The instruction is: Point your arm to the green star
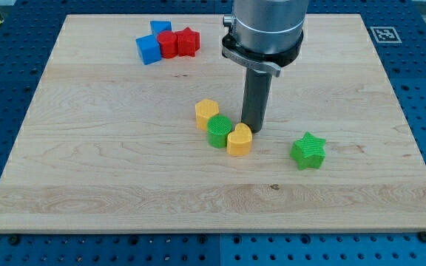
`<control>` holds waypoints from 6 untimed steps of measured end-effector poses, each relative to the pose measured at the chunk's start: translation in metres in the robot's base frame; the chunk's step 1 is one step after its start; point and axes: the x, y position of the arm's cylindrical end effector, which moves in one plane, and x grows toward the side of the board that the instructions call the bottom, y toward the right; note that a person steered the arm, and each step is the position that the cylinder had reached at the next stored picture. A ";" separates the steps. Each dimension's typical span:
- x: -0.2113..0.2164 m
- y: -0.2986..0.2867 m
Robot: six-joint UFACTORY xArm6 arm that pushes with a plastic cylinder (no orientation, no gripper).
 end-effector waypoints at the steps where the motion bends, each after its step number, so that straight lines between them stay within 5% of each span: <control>1: -0.032 0.052; 3: 0.012 0.147; 6: 0.089 0.103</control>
